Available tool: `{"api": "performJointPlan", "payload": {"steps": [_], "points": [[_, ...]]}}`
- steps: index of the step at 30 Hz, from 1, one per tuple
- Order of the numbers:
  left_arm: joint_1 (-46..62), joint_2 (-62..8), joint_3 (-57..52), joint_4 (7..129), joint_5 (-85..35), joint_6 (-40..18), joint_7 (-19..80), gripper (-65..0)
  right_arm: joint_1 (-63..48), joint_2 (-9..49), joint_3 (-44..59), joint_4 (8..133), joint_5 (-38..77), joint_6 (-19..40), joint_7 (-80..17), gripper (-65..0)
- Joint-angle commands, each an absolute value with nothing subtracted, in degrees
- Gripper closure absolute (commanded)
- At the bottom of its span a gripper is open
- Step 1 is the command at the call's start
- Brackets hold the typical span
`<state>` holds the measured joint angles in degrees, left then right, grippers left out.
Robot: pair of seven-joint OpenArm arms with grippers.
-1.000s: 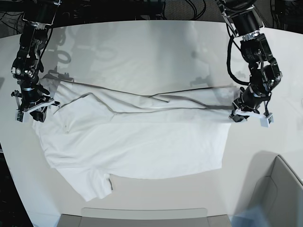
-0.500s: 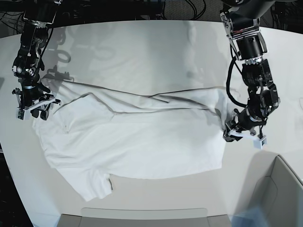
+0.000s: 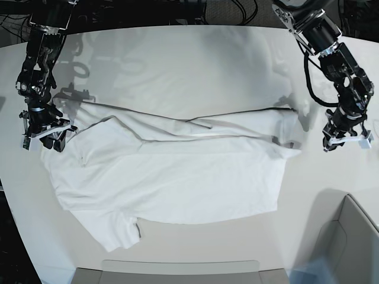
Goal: Fold the T-shirt properly
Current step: 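Lay the folded edge down and drag it back toward the arms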
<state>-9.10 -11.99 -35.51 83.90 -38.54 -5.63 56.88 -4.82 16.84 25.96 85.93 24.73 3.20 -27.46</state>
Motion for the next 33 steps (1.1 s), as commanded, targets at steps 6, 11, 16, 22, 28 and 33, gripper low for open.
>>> {"api": "performJointPlan", "payload": {"steps": [6,11,16,22,28,33], "points": [[-7.78,-12.26,-16.57,89.45,-40.66,-6.46,56.75,0.0,-5.14,17.71,18.15,86.64,26.33,3.38,-26.07,-9.1],[-7.34,-12.88,-5.32,86.81,-40.48,-6.29,56.75,0.0,-3.12,17.98,14.99,81.19,26.24,3.38,-26.07,-8.8],[-6.99,-12.97,-3.74,81.71,-34.95,-6.37,57.01,0.0,-1.27,20.79,14.99,72.84,26.24,3.38,-26.07,-10.1],[-5.67,-14.46,-0.66,73.80,-26.86,-6.37,56.31,0.0,-1.27,24.31,14.99,69.23,26.24,3.30,-25.63,-10.0],[-5.49,-16.48,-0.66,66.95,-22.73,-6.55,54.55,0.0,-1.45,27.38,15.08,69.32,26.24,3.30,-25.89,-10.0],[1.10,-19.30,-0.75,70.55,-23.08,-6.55,54.64,0.0,-4.26,28.62,15.16,69.85,26.33,3.30,-25.80,-10.0]]}}
